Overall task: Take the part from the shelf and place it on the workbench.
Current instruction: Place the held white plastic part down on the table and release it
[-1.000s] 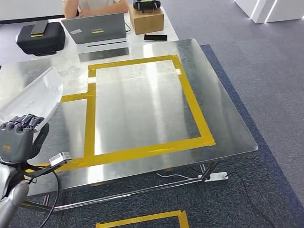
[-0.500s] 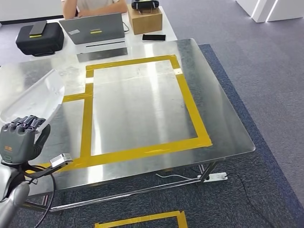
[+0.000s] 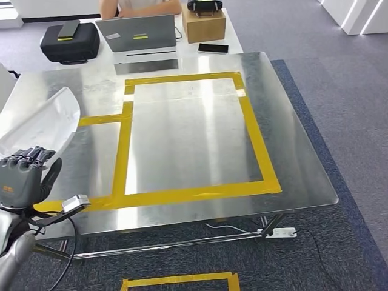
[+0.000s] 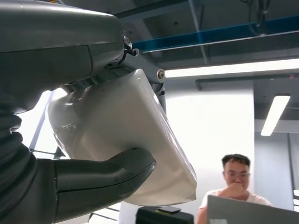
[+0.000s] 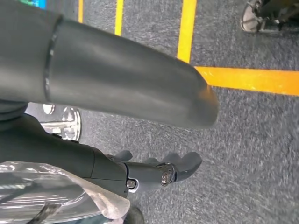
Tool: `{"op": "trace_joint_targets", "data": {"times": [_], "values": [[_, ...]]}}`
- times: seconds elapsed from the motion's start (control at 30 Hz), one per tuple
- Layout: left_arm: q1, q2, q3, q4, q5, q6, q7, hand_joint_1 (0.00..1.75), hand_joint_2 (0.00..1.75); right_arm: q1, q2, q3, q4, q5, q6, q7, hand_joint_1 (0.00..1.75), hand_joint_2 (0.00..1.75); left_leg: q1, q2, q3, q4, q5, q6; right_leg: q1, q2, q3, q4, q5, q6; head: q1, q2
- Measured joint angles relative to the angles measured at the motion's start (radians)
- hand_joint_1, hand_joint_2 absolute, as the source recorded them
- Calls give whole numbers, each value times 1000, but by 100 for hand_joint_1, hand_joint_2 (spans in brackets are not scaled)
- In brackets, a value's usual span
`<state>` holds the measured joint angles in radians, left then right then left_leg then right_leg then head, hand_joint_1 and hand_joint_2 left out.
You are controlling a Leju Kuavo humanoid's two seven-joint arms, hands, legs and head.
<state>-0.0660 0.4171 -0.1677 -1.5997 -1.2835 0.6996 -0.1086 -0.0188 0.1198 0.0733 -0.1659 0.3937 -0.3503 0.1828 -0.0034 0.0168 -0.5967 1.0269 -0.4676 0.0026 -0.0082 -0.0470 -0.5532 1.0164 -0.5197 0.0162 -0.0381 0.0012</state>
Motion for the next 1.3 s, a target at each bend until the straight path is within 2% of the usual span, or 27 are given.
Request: {"op": "trace_joint_targets", "data": {"times": [0.07,0.1,0.13,0.2,0.23,0.27,0.3,0.33,0.37,0.4,0.47,0.6,0.77,0.93,1.3], "values": [[-1,1,1,1,0,0,1,175,175,-1,0,1,0,1,1,0,0,0,2,-9,1,-8,3,10,-1,-1,-2,1,-6,11,1,0],[-2,1,1,1,0,0,1,175,175,-1,0,1,0,2,1,0,0,0,3,-12,4,-13,5,15,-2,7,-10,18,-20,15,3,0],[-4,2,1,2,0,0,1,175,175,-2,0,1,0,2,1,0,0,0,6,-15,6,-18,7,21,-2,19,-28,56,-43,17,4,0],[-8,1,1,3,0,0,1,175,175,-1,0,1,0,3,1,0,0,0,6,-19,7,-18,7,26,-2,39,-92,185,-102,19,7,0],[-8,0,1,4,0,-1,1,175,175,0,0,2,0,4,2,0,0,0,5,-23,7,-18,7,27,-2,43,-125,246,-120,19,7,0],[-8,0,0,6,0,-1,1,175,175,1,0,2,0,4,3,0,0,0,5,-26,7,-17,6,28,-2,45,-146,280,-122,20,7,0],[-9,0,0,9,0,-1,1,175,175,3,0,2,0,4,3,0,0,0,4,-30,8,-16,5,29,-1,45,-149,275,-103,19,7,0],[-10,0,-1,11,0,-2,1,175,175,3,0,3,0,3,3,0,0,0,4,-34,10,-16,4,28,-1,46,-133,231,-67,18,7,0],[-11,-1,-1,13,-1,-2,0,175,175,3,0,3,0,2,3,-1,0,0,4,-37,12,-14,2,27,-1,48,-103,161,-27,15,8,0],[-14,-1,-1,16,-2,-3,0,175,175,1,0,3,0,0,3,-1,0,0,3,-39,11,-12,0,23,-1,52,-72,92,1,12,8,0],[-18,-1,-3,22,-6,-5,-2,175,175,-1,0,3,0,-4,3,-2,0,0,0,-43,8,-6,-4,18,-2,58,-31,10,24,9,6,0],[-26,0,-17,50,-22,-8,-16,175,175,-1,0,2,0,-5,16,5,0,0,-1,-44,9,-8,-2,24,-1,61,-23,-4,24,10,5,0],[-38,-2,-47,96,-35,-6,-27,175,175,-3,0,2,0,-4,22,6,0,0,0,-44,13,-17,2,17,0,61,-23,-3,22,4,5,0],[-44,-6,-63,123,-31,-7,-31,175,175,-4,0,1,0,-3,23,9,0,0,2,-44,12,-18,2,5,2,60,-22,-2,22,3,6,0],[-100,-35,-145,291,-17,-70,-31,175,175,-8,0,1,0,6,31,6,0,0,-3,-44,11,-16,2,5,-4,60,-21,-3,22,3,6,0]]}}
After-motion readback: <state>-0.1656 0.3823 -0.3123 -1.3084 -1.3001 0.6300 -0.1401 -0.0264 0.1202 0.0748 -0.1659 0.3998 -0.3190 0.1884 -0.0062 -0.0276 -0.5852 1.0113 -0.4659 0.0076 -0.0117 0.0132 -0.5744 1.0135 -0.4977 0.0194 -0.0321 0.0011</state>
